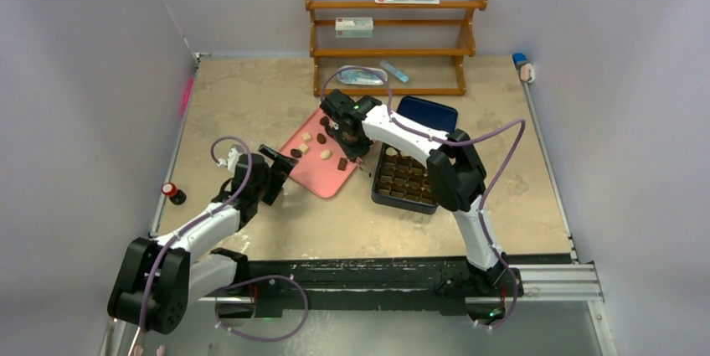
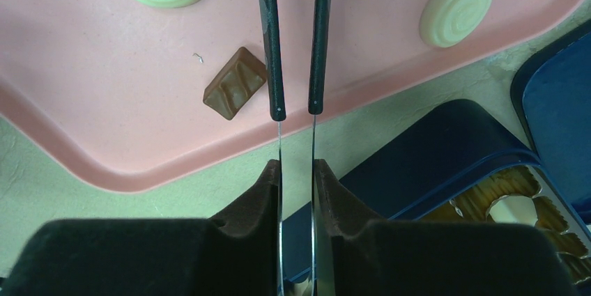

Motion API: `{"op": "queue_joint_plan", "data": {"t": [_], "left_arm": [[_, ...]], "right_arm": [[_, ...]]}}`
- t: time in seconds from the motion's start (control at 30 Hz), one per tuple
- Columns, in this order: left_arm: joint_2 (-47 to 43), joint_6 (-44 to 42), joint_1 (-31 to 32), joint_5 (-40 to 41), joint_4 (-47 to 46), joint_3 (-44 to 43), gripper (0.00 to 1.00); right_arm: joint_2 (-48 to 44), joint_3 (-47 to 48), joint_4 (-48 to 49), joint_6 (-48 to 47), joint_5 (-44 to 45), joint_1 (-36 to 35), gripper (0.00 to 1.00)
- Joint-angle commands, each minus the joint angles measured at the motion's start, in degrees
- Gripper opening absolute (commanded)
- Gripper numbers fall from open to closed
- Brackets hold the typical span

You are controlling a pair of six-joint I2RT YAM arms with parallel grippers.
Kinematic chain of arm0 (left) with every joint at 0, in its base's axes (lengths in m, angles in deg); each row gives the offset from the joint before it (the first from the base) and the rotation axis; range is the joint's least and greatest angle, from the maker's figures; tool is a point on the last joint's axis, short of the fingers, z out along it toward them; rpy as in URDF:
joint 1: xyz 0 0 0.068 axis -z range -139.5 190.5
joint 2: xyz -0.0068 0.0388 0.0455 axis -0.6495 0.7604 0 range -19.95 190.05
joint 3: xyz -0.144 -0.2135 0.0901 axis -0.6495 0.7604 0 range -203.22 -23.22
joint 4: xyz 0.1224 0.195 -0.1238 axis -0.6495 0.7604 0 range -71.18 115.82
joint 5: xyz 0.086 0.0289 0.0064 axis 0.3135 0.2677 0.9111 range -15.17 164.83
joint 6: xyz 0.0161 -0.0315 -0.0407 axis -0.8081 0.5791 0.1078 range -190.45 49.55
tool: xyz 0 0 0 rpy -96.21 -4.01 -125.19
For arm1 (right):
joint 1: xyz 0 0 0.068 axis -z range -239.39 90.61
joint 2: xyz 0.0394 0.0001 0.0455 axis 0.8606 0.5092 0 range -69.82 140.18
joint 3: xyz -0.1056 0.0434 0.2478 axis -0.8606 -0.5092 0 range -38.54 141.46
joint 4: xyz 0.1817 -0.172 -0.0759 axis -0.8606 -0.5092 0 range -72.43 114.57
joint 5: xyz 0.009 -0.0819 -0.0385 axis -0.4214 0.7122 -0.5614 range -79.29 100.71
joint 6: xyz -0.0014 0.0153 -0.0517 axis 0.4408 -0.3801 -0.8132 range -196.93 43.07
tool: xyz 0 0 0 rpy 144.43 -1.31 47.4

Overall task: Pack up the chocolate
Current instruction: Pick up the fake chocolate from the plate.

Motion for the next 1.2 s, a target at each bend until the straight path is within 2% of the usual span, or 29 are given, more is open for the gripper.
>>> {"op": "queue_joint_plan", "data": {"t": [0.0, 0.67, 0.93, 1.17], "left_arm": [[-0.83, 0.96, -0.5, -0.03, -0.33, 0.04, 1.0], [1.08, 0.72, -0.5, -0.33, -1.73, -0.55, 0.99], [0.56, 0.17, -0.5, 0.2, -0.78, -0.98, 0.99], [0.11, -0.42, -0.5, 0.28, 0.2, -1.35, 0.99]], "right_arm": [[-4.66, 0.56, -0.4, -0.9, 0.81, -0.4, 0.0], [-8.35, -0.56, 0.0, -0.98, 1.36, -0.97, 0.0], [-13.06, -2.6, -0.79, -0.53, 2.9, -1.47, 0.0], [-20.99, -9.05, -0.56, 1.59, 5.25, -1.66, 0.0]]}}
